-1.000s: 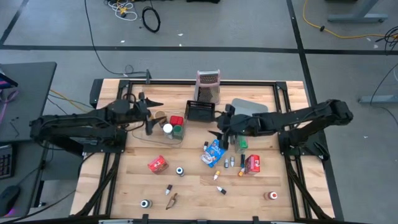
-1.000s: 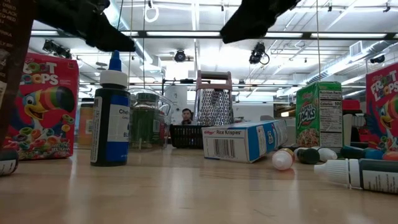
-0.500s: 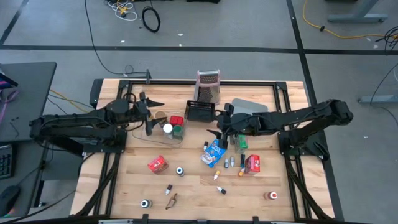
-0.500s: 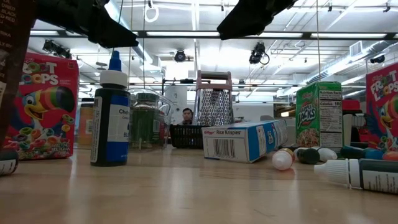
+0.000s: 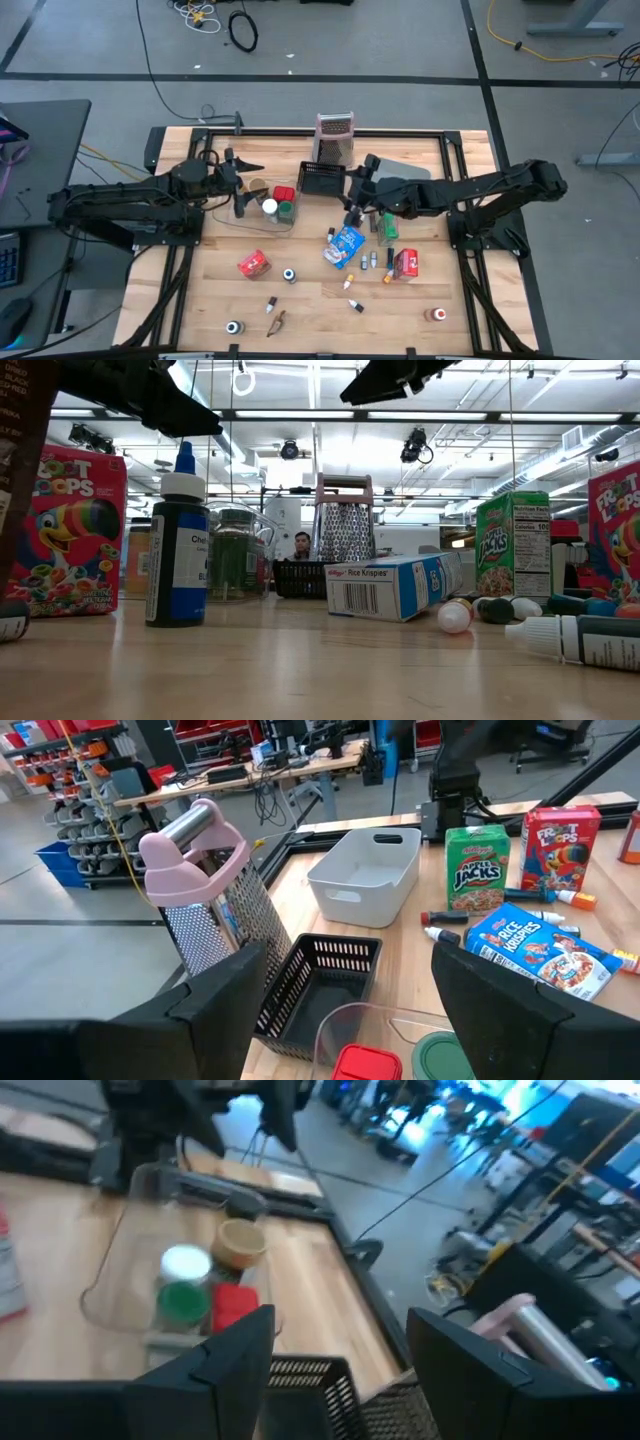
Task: Pick & Place Kitchen Items
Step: Put the green cereal box into the gray bin
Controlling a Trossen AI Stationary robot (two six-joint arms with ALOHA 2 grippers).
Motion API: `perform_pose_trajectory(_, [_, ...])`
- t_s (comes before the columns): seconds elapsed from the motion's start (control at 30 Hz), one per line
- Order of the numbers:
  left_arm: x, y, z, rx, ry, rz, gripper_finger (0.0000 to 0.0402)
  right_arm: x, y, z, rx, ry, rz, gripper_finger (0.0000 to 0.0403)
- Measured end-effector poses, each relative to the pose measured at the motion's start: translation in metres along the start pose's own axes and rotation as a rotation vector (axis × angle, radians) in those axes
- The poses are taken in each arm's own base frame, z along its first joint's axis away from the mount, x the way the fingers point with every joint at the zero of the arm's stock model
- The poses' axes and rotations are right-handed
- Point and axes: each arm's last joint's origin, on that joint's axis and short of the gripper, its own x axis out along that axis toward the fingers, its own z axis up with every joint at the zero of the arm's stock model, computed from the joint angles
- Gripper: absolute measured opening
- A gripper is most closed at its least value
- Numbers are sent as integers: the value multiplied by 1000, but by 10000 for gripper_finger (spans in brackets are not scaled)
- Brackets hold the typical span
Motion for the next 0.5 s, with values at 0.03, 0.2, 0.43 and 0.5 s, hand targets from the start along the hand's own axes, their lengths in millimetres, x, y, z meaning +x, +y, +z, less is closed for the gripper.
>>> perform_pose_trajectory(0.03, [0, 0, 0, 0, 0, 0, 293, 0, 0, 1, 2, -11, -8, 238])
perform_pose_trajectory(0.2, [0, 0, 0, 0, 0, 0, 294, 0, -5, 12, 123, -108, -41, 238])
perform_pose_trajectory(0.43, [0, 0, 0, 0, 0, 0, 294, -1, 0, 2, 181, -16, -16, 241])
perform_pose_trajectory(0.5, [0, 0, 0, 0, 0, 0, 293, -1, 2, 0, 211, 5, -7, 249])
